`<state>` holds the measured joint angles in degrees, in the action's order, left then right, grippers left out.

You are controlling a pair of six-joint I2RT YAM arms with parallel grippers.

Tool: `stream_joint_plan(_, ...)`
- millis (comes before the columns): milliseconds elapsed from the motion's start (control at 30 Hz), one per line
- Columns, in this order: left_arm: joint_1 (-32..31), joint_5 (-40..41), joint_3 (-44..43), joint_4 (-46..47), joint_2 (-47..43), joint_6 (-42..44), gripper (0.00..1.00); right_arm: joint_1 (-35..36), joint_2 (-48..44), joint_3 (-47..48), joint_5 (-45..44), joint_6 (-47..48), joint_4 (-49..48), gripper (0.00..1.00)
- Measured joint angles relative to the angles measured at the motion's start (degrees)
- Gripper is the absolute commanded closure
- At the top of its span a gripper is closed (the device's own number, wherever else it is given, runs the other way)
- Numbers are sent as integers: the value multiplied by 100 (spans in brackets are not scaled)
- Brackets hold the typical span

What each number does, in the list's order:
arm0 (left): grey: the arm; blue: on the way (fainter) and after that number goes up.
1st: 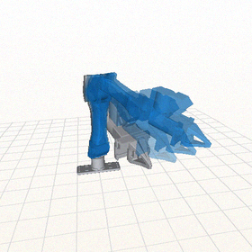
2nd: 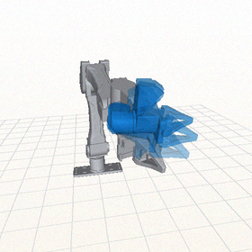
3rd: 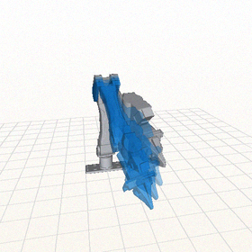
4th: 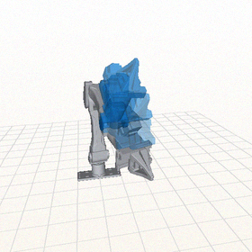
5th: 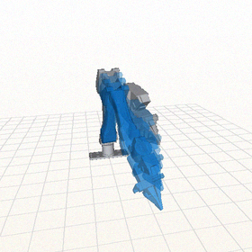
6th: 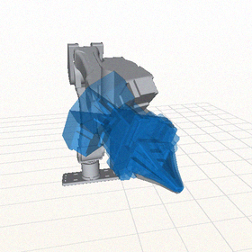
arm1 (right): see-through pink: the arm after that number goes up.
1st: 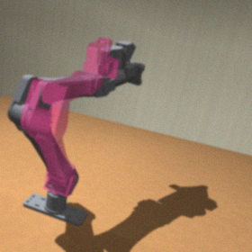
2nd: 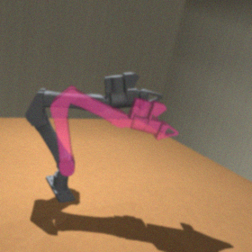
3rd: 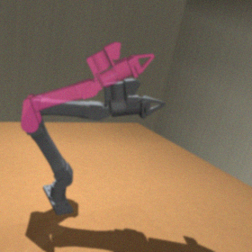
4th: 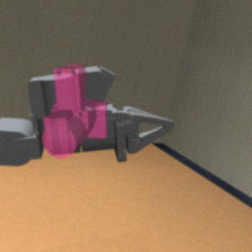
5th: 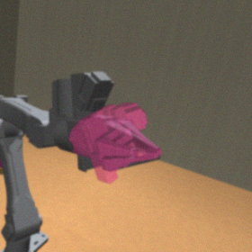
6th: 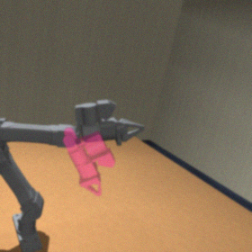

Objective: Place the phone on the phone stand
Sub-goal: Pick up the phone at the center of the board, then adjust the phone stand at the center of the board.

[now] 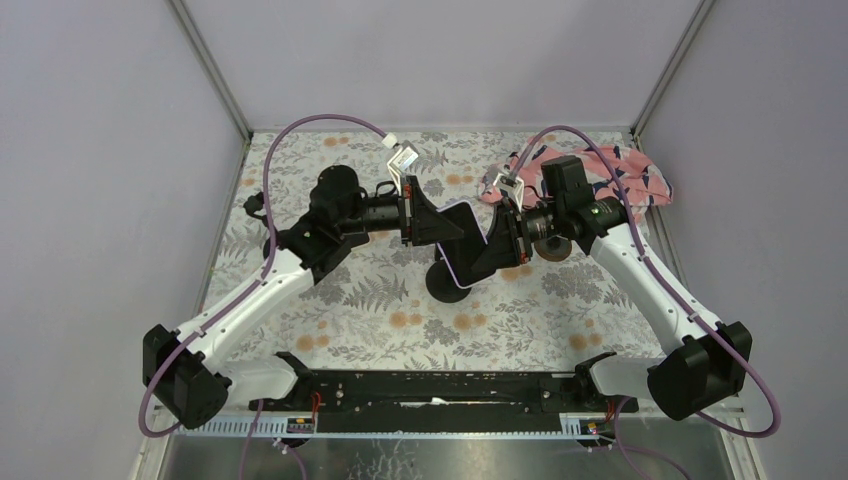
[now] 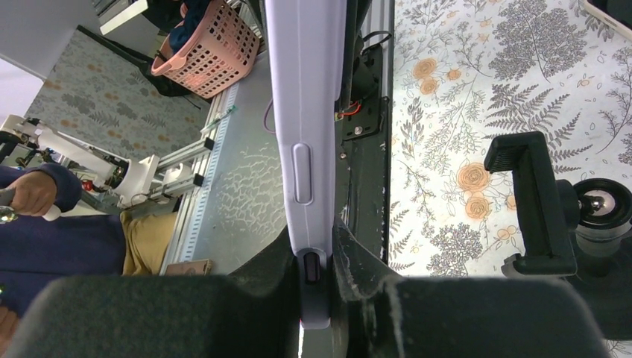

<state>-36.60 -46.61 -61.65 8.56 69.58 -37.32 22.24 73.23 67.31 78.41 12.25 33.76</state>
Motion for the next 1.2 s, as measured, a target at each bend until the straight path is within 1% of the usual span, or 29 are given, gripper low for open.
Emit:
stream_joint_plan(67, 0, -13, 15, 24, 0, -9, 100, 0, 0, 0, -2, 7, 31, 83)
stream_joint_plan(133, 0, -15, 37, 52, 0, -2, 100, 0, 0, 2, -33, 52, 66, 70)
stream_joint_plan(267, -50, -83, 63, -2, -2, 173, 100, 9, 0, 57, -243, 267, 214, 33)
stream_joint_plan(333, -92, -114, 63, -173, -31, 365, 100, 9, 0, 162, -400, 413, 326, 18)
stream_joint_plan(433, -61, -216, 66, -542, -146, 780, 100, -59, -26, 341, -638, 763, 535, 4)
stream_joint_plan(467, -20, -258, 70, -625, -197, 909, 100, -118, -61, 356, -699, 833, 590, 1)
stream_joint_plan(533, 146, -376, 70, -772, -315, 1165, 100, -310, -177, 356, -835, 946, 695, 0)
stream_joint_plan(633, 590, -647, 61, -938, -474, 1486, 100, -575, -433, 273, -1250, 975, 660, 0)
stream_joint_plan(800, 1228, -890, -83, -1285, -520, 1821, 100, -649, -774, -280, -2061, 811, 428, 0)
stream_joint_plan(867, 1364, -918, -149, -1390, -520, 1915, 100, -590, -739, -481, -2387, 704, 313, 5)
stream_joint_plan(900, 1394, -935, -168, -1429, -522, 1954, 100, -538, -702, -542, -2549, 664, 273, 10)
stream_joint_plan(967, 1416, -990, -192, -1506, -525, 2028, 100, -326, -599, -616, -2865, 542, 149, 15)
stream_joint_plan(1067, 1416, -1027, -197, -1550, -525, 2085, 100, 22, -428, -625, -3150, 343, -90, 26)
stream_joint_plan(1200, 1416, -1051, -229, -1613, -518, 2188, 100, 352, -179, -625, -3375, 11, -426, 33)
